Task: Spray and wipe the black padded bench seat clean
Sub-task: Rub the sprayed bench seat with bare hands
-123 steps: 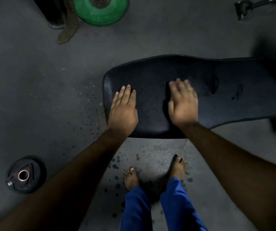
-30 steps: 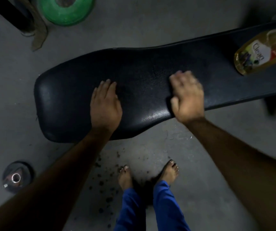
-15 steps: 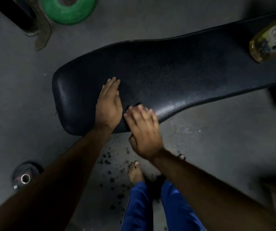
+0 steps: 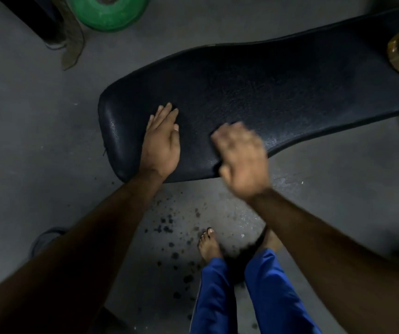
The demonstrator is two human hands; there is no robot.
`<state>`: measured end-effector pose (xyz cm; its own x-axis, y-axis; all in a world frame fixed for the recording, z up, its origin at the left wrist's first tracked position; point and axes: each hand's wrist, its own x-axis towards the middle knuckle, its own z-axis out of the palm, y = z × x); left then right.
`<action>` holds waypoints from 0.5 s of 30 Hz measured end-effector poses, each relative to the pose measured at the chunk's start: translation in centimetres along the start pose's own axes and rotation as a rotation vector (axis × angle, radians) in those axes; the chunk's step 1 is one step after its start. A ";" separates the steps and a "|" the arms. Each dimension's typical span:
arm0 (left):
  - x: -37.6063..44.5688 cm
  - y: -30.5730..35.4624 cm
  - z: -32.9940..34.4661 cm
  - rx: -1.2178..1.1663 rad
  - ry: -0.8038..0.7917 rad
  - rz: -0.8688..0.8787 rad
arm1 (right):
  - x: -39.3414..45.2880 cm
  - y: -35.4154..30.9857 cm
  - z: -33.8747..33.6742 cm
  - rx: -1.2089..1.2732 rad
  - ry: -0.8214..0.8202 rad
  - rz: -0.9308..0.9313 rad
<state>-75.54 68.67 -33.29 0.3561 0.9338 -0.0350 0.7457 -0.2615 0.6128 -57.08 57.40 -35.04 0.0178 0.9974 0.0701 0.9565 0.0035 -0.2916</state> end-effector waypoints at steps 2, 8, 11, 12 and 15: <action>0.0 0.1 0.3 0.021 0.018 0.001 | 0.0 -1.9 -0.4 0.086 0.063 0.345; -0.2 3.2 2.4 -0.002 0.039 0.059 | -1.2 1.2 0.5 -0.016 -0.059 -0.386; 0.2 4.1 3.3 0.013 0.062 0.046 | 0.8 4.5 -1.0 0.112 0.129 0.261; 0.2 4.5 3.8 0.028 0.052 0.064 | 0.8 3.2 -1.0 0.126 0.158 0.372; 0.0 6.2 5.3 0.063 0.039 0.076 | -1.4 1.4 -0.8 0.153 -0.057 -0.069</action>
<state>-67.90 65.76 -33.66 0.3919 0.9191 0.0410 0.7516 -0.3455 0.5618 -55.53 55.95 -34.76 -0.0667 0.9969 0.0424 0.8993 0.0785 -0.4302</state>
